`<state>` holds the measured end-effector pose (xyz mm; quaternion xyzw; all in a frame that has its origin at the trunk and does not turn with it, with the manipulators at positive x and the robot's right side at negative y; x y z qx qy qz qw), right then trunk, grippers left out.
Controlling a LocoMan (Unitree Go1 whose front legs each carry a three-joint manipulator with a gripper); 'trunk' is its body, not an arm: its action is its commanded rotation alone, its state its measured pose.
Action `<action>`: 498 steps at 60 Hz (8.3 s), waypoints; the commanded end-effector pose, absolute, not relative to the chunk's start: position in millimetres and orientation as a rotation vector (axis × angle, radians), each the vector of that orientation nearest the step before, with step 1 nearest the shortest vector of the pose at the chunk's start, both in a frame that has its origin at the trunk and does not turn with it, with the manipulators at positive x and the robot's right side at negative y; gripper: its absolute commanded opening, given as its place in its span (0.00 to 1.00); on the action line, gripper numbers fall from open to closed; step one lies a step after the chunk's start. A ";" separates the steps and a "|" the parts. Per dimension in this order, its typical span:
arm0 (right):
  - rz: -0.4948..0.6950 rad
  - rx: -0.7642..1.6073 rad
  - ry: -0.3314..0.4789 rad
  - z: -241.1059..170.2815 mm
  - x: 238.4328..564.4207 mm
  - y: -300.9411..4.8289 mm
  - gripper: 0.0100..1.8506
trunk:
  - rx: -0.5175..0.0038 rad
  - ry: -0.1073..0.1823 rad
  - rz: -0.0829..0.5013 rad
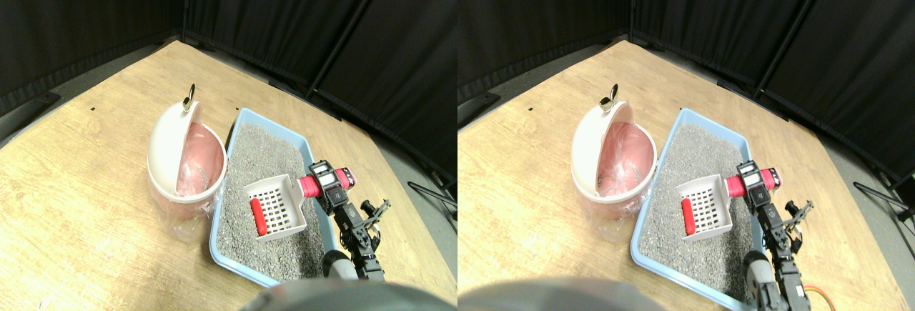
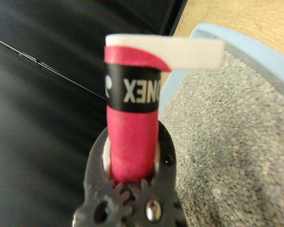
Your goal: Scoop (unimanual)
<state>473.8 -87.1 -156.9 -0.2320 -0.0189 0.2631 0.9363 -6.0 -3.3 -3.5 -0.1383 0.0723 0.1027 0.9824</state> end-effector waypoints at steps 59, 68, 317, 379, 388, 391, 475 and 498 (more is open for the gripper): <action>0.216 0.323 -0.058 -136.7 492.5 -190.9 0.02 | -0.225 0.120 0.135; 0.241 0.405 -0.101 -122.1 493.0 -191.6 0.02 | -0.223 0.115 0.133; 0.593 -0.244 0.088 -70.5 528.1 -49.1 0.02 | -0.354 0.099 0.354; 0.585 -0.428 0.136 -46.7 523.9 -30.5 0.02 | -0.361 0.085 0.351; 0.584 -0.435 0.116 -42.9 524.9 -28.8 0.02 | -0.361 0.084 0.351; 0.592 -0.446 0.110 -44.2 526.1 -28.1 0.02 | -0.361 0.084 0.351; 0.309 0.084 -0.068 -74.3 530.3 -146.6 0.02 | -0.211 0.109 0.135; 0.200 0.144 -0.120 -106.5 518.0 -190.9 0.02 | -0.159 0.119 0.076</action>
